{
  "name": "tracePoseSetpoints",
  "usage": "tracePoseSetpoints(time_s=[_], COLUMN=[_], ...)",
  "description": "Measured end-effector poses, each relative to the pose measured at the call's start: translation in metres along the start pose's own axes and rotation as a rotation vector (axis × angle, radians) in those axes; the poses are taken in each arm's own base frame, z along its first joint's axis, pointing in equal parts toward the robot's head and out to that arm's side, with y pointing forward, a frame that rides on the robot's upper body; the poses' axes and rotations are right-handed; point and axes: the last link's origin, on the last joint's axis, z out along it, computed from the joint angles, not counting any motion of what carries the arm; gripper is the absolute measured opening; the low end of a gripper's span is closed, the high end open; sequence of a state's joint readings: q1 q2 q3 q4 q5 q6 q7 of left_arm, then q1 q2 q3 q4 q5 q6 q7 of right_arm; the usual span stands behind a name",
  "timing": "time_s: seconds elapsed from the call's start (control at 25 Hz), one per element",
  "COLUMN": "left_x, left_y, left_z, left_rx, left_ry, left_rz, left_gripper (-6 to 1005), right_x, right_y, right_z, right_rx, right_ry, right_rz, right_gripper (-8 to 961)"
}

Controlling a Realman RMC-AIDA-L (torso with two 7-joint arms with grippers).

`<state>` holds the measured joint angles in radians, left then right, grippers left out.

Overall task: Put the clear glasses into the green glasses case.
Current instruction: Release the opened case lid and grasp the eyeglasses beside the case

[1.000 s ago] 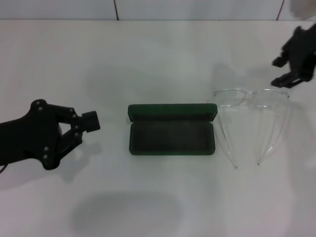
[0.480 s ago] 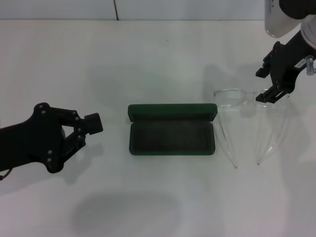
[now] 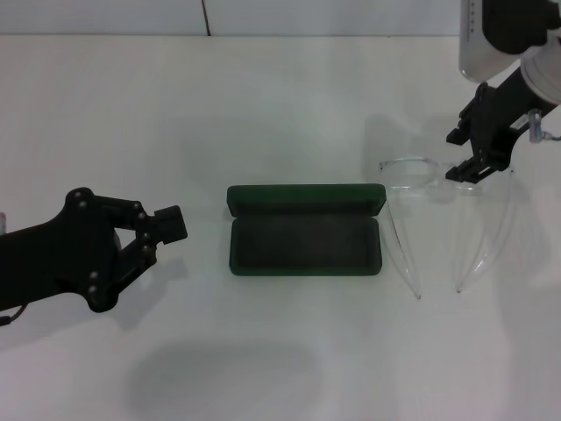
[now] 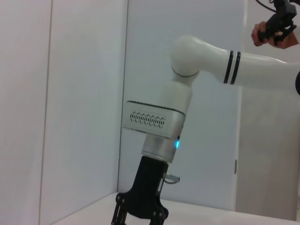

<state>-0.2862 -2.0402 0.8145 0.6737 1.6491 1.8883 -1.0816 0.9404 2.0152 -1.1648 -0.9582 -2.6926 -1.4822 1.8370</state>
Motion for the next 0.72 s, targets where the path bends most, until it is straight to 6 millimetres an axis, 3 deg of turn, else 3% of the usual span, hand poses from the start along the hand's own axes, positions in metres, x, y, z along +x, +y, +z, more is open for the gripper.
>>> tracePoseSetpoints(time_s=[0.72], left_x=[-0.002], left_y=[0.001], left_z=[-0.001], left_rx=[0.001], left_ry=[-0.001], left_rz=[-0.011], left_gripper=[37], right_x=[-0.004], right_y=[0.0], right_z=[0.022], right_rx=[-0.022], right_ry=[-0.034], right_rz=[-0.002], right_gripper=[388])
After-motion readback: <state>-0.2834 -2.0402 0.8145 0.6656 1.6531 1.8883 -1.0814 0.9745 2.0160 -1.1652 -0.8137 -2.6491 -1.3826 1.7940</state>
